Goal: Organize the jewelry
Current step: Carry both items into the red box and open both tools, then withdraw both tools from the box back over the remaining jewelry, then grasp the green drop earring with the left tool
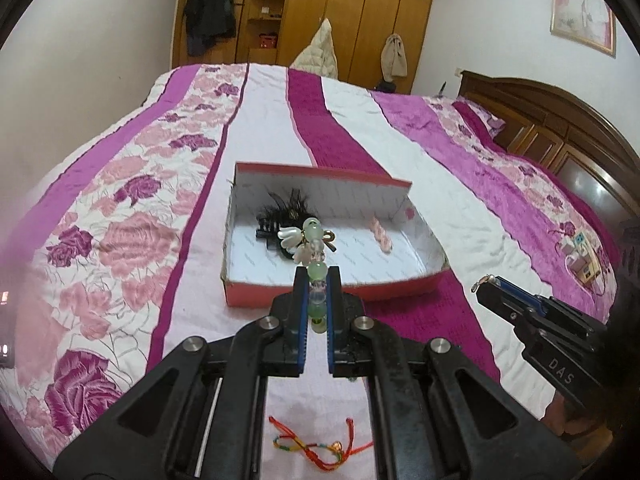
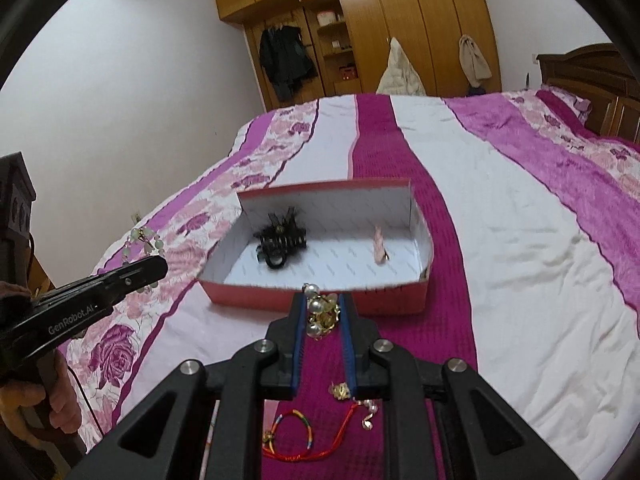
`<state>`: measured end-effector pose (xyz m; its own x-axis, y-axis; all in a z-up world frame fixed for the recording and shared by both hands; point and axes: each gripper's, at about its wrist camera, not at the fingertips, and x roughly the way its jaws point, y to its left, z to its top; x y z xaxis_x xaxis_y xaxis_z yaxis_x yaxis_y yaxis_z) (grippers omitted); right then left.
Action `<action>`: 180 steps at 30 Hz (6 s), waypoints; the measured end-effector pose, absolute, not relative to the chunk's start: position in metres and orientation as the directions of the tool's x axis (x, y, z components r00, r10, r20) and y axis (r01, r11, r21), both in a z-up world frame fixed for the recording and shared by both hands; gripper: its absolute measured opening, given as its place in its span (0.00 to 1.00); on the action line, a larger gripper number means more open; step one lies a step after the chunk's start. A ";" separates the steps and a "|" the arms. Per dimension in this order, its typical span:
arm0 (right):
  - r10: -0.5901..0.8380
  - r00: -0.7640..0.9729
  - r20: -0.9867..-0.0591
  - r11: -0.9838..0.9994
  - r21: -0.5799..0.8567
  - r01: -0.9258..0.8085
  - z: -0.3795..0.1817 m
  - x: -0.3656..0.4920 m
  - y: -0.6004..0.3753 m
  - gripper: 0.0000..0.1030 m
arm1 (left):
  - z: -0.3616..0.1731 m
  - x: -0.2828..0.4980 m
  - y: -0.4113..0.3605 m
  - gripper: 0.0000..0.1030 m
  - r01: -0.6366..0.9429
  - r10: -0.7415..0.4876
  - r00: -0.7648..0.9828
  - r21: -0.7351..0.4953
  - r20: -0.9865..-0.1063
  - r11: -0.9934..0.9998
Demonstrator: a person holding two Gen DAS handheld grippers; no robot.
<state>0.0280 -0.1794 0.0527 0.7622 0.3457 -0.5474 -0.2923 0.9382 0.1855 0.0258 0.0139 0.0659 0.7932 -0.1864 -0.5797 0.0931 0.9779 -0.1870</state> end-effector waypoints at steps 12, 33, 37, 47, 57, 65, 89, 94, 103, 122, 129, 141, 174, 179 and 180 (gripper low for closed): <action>0.338 0.803 -0.491 0.941 0.165 -0.296 0.070 0.055 -0.180 0.17 | 0.072 0.058 0.019 0.00 0.104 -0.175 0.821 -0.159 -0.543 0.982; 0.288 0.774 -0.564 0.958 0.156 -0.242 0.031 0.140 -0.184 0.17 | 0.021 0.130 0.021 0.00 0.079 -0.184 0.774 -0.197 -0.606 0.977; 0.269 0.750 -0.604 0.963 0.152 -0.222 0.012 0.154 -0.188 0.17 | 0.006 0.140 0.017 0.00 0.077 -0.185 0.748 -0.194 -0.637 0.978; 0.242 0.704 -0.667 0.970 0.157 -0.185 -0.018 0.180 -0.194 0.17 | -0.023 0.158 0.016 0.00 0.050 -0.176 0.692 -0.196 -0.700 0.979; 0.249 0.691 -0.678 0.968 0.157 -0.195 -0.023 0.186 -0.192 0.19 | -0.029 0.155 0.012 0.09 0.053 -0.182 0.679 -0.199 -0.711 0.979; 0.271 0.696 -0.665 0.963 0.174 -0.208 -0.016 0.179 -0.189 0.42 | -0.009 0.142 0.010 0.33 0.085 -0.207 0.706 -0.209 -0.678 0.974; 0.316 0.770 -0.555 0.948 0.225 -0.227 0.050 0.102 -0.204 0.46 | 0.045 0.081 0.010 0.39 0.128 -0.228 0.747 -0.201 -0.625 0.971; 0.307 0.776 -0.552 0.950 0.232 -0.210 0.055 0.087 -0.215 0.46 | 0.049 0.068 0.010 0.40 0.138 -0.240 0.742 -0.208 -0.625 0.968; 0.291 0.771 -0.567 0.955 0.222 -0.198 0.050 0.062 -0.227 0.47 | 0.036 0.049 0.001 0.40 0.157 -0.246 0.704 -0.191 -0.667 0.969; 0.251 0.726 -0.640 0.967 0.198 -0.159 0.009 0.033 -0.249 0.47 | -0.007 0.034 -0.034 0.39 0.227 -0.264 0.605 -0.155 -0.751 0.962; 0.237 0.693 -0.680 0.970 0.210 -0.126 -0.012 0.033 -0.253 0.47 | -0.028 0.033 -0.043 0.39 0.203 -0.240 0.557 -0.150 -0.795 0.968; 0.260 0.654 -0.710 0.962 0.246 -0.116 -0.030 0.035 -0.254 0.46 | -0.045 0.040 -0.058 0.33 0.229 -0.233 0.528 -0.126 -0.817 0.965; 0.265 0.615 -0.743 0.964 0.229 -0.138 -0.047 0.047 -0.229 0.44 | -0.017 0.038 -0.017 0.01 0.172 -0.263 0.610 -0.199 -0.748 0.965; 0.231 0.610 -0.758 0.972 0.205 -0.114 -0.053 0.052 -0.229 0.28 | -0.016 0.039 -0.014 0.01 0.173 -0.276 0.616 -0.215 -0.738 0.961; 0.237 0.602 -0.763 0.971 0.209 -0.117 -0.055 0.053 -0.229 0.27 | -0.015 0.038 -0.013 0.01 0.173 -0.279 0.617 -0.219 -0.736 0.960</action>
<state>0.0535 -0.2291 -0.0549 0.6020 0.2367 -0.7626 -0.1168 0.9709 0.2092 0.0385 -0.0129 -0.0152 0.6173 -0.2790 -0.7356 0.1730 0.9603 -0.2190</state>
